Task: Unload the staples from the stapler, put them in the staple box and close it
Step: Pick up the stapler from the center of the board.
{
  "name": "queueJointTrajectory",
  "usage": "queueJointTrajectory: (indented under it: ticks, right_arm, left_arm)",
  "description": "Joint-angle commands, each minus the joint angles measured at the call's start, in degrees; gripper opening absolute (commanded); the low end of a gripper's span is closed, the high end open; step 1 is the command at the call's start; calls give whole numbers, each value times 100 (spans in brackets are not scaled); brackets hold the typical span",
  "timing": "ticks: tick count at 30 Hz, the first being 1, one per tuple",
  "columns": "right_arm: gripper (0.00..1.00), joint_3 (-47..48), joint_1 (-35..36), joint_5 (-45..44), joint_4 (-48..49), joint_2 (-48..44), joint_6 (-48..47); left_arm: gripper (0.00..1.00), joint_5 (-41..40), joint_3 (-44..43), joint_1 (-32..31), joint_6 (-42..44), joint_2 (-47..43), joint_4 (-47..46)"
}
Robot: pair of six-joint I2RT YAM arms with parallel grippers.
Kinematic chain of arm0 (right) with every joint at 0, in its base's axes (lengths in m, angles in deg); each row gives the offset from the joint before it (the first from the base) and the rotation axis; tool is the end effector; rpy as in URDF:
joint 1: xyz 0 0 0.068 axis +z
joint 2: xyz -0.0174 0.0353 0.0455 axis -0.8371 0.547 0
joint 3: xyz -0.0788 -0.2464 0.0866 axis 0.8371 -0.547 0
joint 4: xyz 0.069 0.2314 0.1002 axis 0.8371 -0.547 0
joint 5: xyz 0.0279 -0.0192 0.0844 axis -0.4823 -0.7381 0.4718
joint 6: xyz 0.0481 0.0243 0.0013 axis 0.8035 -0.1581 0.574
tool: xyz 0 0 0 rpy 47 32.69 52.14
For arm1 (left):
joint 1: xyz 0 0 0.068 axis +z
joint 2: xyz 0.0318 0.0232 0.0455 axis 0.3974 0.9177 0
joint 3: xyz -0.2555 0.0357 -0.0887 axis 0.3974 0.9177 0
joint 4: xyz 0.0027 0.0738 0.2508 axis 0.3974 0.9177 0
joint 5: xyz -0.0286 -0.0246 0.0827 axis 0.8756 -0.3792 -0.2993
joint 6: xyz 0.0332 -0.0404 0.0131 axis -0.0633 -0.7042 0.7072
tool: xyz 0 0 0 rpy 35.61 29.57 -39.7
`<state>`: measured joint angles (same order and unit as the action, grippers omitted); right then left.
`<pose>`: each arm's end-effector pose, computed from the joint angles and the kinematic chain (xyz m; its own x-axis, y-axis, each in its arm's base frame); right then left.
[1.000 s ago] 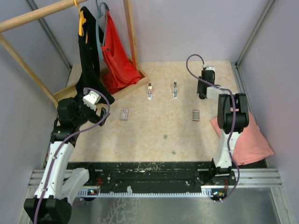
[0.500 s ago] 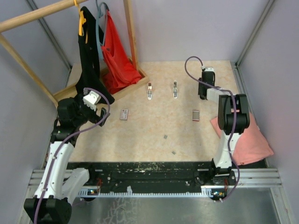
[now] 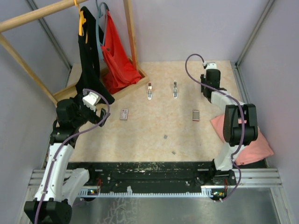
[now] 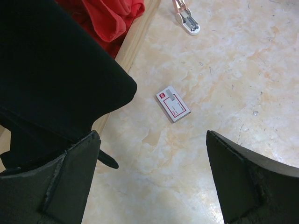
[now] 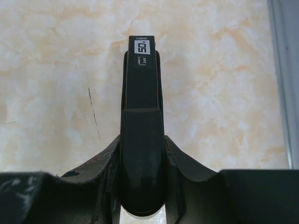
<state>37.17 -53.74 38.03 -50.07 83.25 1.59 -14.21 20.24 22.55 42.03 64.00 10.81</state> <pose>0.3992 0.0146 0.2128 -0.5696 -0.1077 -0.8148 0.0650 0.9824 -0.1753 0.1753 -0.0193 0.3097 -0.1791 0.3452 -0.9213 0.5598 0.8058 0.1932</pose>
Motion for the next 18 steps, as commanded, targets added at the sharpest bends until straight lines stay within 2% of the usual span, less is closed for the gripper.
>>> queueJointTrajectory:
  ticks: [1,8,14,18]
  right_arm:
    - [0,28,-46,-2,764,-912,-187]
    - [0,142,-46,325,565,-1435,-169]
    - [0,396,-46,742,218,-1654,-96]
    - [0,416,-46,1047,-1,-1838,-50]
  left_arm:
    - [99,143,-29,34,64,-40,-72]
    - [99,134,-222,36,48,-168,148]
    - [99,192,-23,34,121,-317,69]
    - [99,522,-8,41,211,-240,-8]
